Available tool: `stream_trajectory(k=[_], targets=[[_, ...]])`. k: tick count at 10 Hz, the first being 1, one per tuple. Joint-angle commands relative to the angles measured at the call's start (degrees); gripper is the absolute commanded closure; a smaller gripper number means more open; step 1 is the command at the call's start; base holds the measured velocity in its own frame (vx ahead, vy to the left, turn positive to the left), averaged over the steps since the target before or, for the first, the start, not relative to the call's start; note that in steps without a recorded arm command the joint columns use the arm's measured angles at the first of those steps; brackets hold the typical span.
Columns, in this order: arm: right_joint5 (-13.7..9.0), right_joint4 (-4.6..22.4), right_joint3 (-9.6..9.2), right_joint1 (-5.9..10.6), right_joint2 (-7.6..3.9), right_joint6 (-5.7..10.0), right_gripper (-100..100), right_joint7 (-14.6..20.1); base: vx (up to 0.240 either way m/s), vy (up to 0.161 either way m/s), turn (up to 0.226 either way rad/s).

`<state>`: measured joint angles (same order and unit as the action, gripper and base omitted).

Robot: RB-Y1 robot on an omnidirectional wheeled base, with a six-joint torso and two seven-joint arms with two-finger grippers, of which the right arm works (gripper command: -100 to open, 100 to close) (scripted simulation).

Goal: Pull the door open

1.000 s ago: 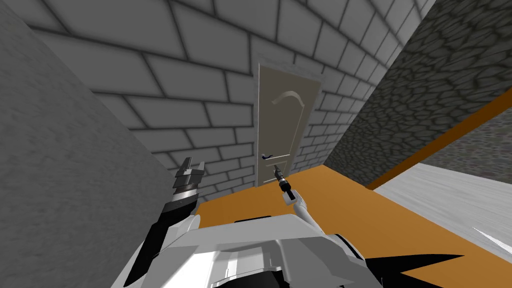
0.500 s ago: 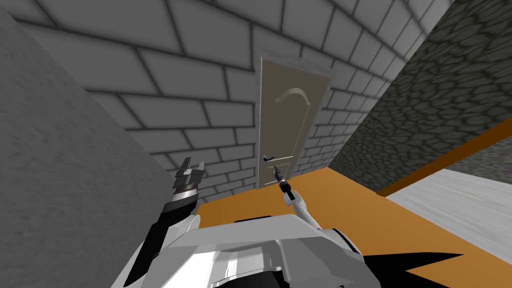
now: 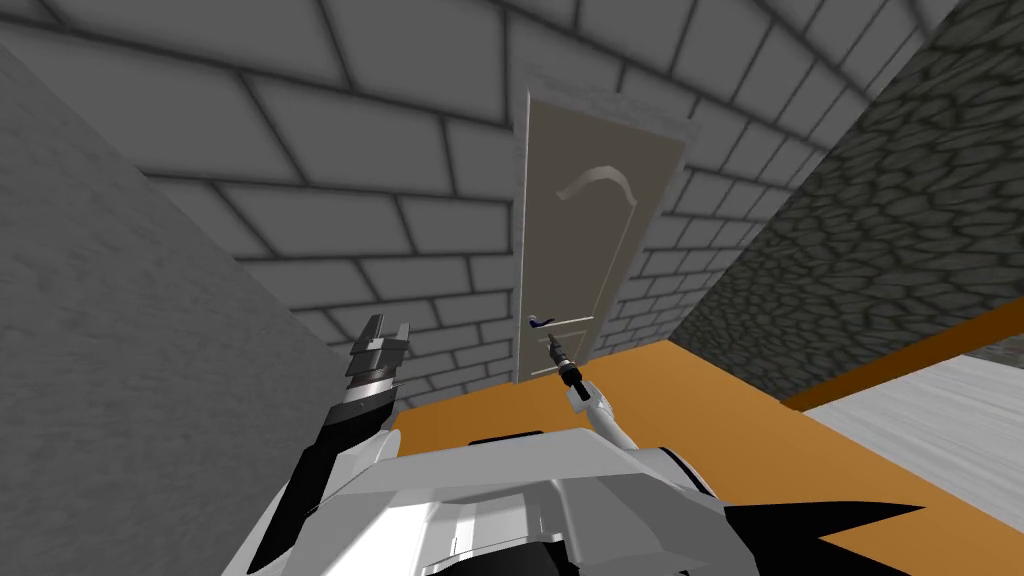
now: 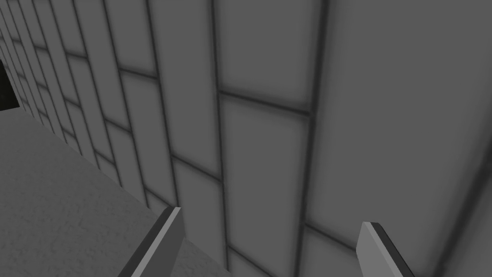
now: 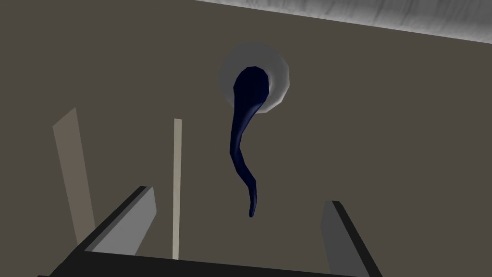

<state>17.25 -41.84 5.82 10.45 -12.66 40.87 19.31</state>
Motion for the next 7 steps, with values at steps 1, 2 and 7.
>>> stream_trajectory(k=[1, 2, 7], targets=[[-0.9, 1.0, 1.46, -0.37, -1.09, 0.55, -100, 0.0, 0.074, 0.052, 0.298], [-1.4, 1.4, 2.12, -0.54, -1.58, 0.79, -100, 0.0, 0.103, 0.063, 0.342], [-3.9, 4.1, 6.08, -1.54, -4.54, 2.27, -100, 0.0, 0.093, 0.039, 0.202]])
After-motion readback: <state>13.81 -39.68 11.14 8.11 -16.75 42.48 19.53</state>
